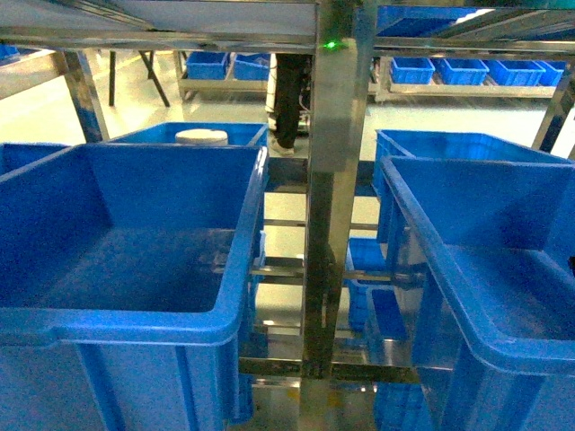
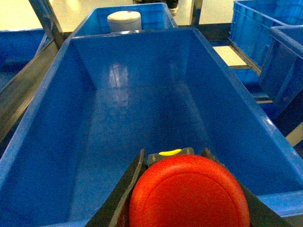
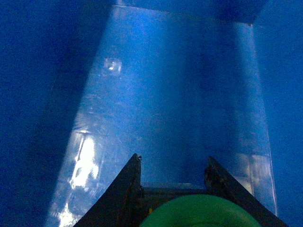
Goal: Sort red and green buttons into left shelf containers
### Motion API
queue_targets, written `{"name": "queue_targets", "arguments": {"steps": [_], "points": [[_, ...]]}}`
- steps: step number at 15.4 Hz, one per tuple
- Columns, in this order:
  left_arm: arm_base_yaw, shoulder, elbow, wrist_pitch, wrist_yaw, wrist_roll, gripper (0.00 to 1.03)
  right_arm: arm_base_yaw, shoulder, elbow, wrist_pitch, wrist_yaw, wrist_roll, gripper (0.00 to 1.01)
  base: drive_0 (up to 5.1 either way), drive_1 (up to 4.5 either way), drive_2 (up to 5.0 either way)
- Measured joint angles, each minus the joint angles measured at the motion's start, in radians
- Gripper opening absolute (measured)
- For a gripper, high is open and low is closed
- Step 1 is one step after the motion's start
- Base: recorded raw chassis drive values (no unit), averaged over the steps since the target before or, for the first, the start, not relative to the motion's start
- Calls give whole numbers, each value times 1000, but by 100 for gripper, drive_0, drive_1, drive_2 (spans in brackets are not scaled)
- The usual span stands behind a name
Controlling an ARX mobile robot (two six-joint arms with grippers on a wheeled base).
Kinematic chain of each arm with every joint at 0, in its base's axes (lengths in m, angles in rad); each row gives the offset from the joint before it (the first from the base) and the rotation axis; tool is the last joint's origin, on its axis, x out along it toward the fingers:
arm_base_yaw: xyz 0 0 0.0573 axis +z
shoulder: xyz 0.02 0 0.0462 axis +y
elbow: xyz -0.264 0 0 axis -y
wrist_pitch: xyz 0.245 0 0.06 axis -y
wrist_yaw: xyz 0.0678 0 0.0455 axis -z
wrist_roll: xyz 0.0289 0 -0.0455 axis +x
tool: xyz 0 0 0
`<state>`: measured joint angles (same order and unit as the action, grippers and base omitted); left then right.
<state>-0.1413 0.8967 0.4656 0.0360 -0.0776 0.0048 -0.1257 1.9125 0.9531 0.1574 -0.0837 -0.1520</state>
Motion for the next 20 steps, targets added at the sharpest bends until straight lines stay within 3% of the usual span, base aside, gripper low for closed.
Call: {"name": "queue_targets", "arguments": {"steps": [1,6,9,13,16,20], "points": [[0,0,0,-1,0,0,31,0,-2,0,10,-2,6,42,0,0,0],[0,0,0,0,0,0,31,-1,-93,-149,245,20,-7,100,0,0,0],[0,0,0,0,0,0,31,-14,-243,-297,386,-4,-33,98,0,0,0],[0,0,0,0,0,0,31,-63,-511,-530,464,-79,-51,98,0,0,0],[0,0,0,0,0,0,31,-105,-781,-704,428,-147,-29,98,0,0,0],[0,0,0,0,0,0,31,-112,-897,-762,354,-169,-27,98,0,0,0]]}}
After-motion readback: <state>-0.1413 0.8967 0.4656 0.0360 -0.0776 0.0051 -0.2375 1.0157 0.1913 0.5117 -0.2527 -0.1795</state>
